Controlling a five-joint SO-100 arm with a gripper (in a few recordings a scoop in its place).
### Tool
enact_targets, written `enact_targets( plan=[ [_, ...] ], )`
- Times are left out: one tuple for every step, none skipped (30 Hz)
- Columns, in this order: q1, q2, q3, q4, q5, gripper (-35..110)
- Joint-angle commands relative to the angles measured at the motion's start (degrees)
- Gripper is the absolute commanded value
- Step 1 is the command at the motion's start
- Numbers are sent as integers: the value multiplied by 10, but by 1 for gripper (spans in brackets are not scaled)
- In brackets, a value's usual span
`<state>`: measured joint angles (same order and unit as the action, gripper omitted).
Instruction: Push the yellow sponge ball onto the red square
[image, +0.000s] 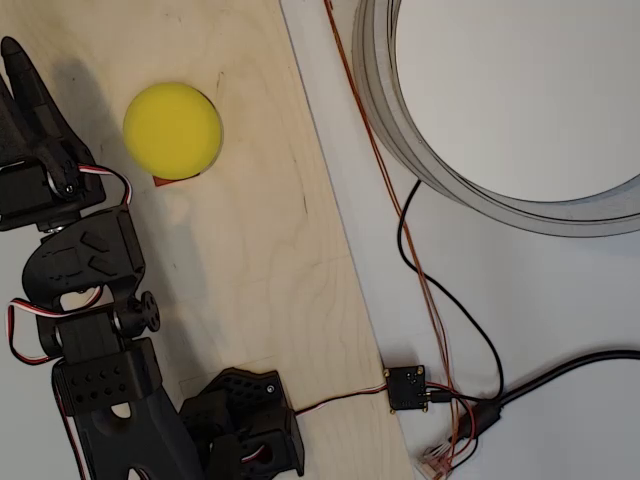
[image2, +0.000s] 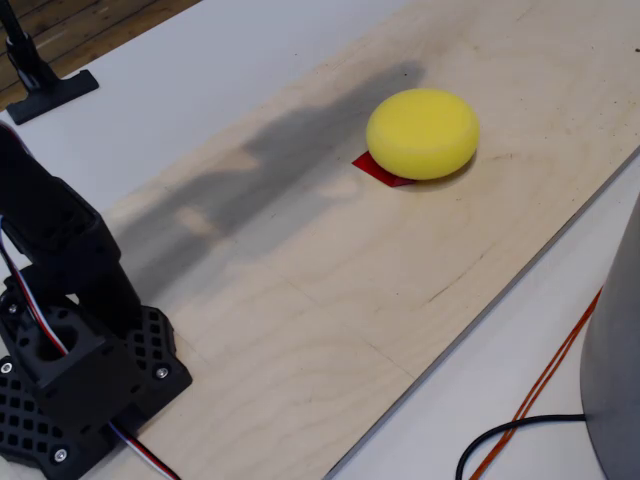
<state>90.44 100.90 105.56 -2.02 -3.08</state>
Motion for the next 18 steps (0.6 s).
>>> enact_targets(
  plan=[
    [4, 25, 4, -18, -4, 27],
    [4, 24, 4, -18, -4, 24],
    [4, 24, 4, -19, 5, 20],
    [5, 24, 4, -20, 15, 15],
    [6, 24, 4, -22, 19, 9],
    [8, 24, 5, -28, 31, 2],
    [11, 20, 5, -29, 38, 0],
    [16, 17, 5, -29, 41, 0],
    [19, 12, 7, -29, 44, 0],
    [23, 8, 8, -29, 50, -1],
    [25, 4, 8, -29, 55, -1],
    [25, 0, 8, -29, 56, -1],
    [25, -2, 8, -29, 55, -1],
    [25, -2, 9, -29, 55, -1],
    [25, -2, 9, -29, 54, -1],
    [25, -2, 11, -29, 54, -1],
    [25, -1, 12, -29, 54, -1],
    [25, 1, 15, -29, 54, -1]
  ],
)
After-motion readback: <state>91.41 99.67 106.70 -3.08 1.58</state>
